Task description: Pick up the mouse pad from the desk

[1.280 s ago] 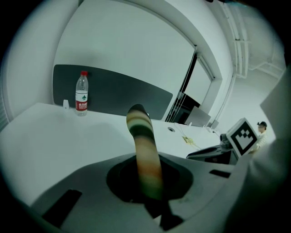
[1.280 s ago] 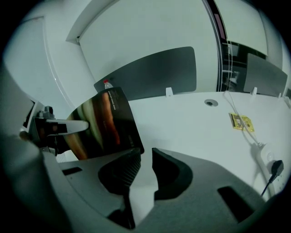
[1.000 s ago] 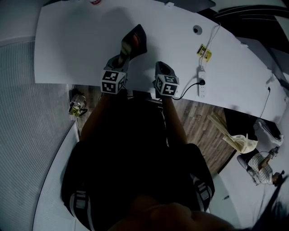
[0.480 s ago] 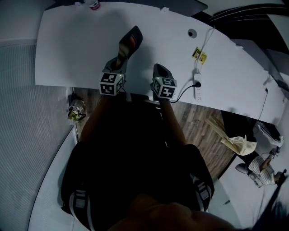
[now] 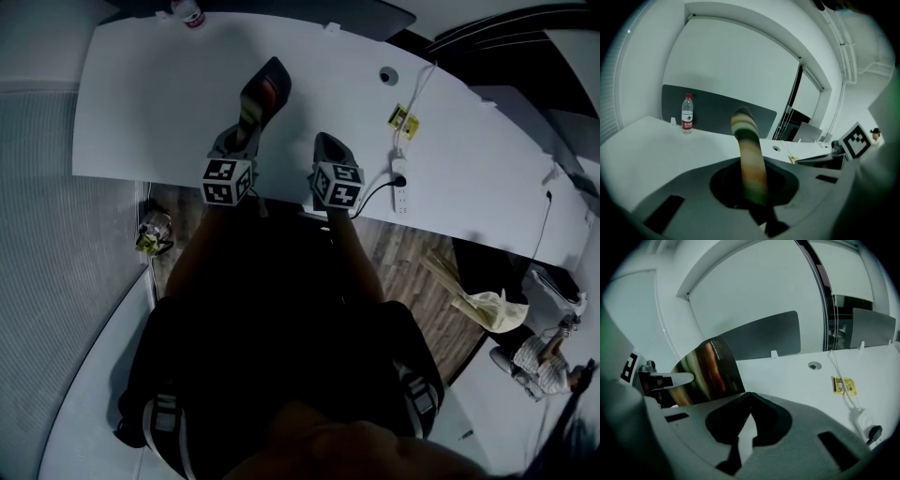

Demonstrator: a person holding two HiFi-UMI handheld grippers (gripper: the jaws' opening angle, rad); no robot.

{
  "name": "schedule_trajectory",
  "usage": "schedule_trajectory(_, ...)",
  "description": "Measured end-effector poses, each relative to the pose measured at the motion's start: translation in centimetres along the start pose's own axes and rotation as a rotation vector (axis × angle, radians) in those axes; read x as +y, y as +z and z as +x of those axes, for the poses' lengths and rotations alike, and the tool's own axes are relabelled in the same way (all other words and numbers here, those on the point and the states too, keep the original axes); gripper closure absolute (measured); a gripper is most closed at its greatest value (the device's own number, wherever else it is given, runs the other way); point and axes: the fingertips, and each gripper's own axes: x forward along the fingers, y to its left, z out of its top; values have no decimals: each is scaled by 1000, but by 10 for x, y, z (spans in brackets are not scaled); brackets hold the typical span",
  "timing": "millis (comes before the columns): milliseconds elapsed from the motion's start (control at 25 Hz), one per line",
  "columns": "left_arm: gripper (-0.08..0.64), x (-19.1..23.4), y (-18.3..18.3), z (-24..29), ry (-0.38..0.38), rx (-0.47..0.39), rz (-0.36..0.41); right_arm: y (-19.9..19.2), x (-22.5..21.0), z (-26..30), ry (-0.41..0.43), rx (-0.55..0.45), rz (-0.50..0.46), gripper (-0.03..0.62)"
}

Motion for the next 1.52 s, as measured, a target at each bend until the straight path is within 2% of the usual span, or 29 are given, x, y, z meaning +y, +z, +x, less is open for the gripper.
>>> schedule_trajectory(400,535,-16,33,-21,41,-106,9,38,1,-23,41,-91,-12,591)
schedule_trajectory(800,535,-25,83,-60,27,-239,16,84,28,-52,46,-218,-10,591)
schedule_trajectory(1000,535,-16,103,-83,12,-272,23,101,50,-69,36,-267,-27,591)
schedule_trajectory(1520,535,10,105,-139,-4,-310,-16,118,106,-120,19,-386,-23,591)
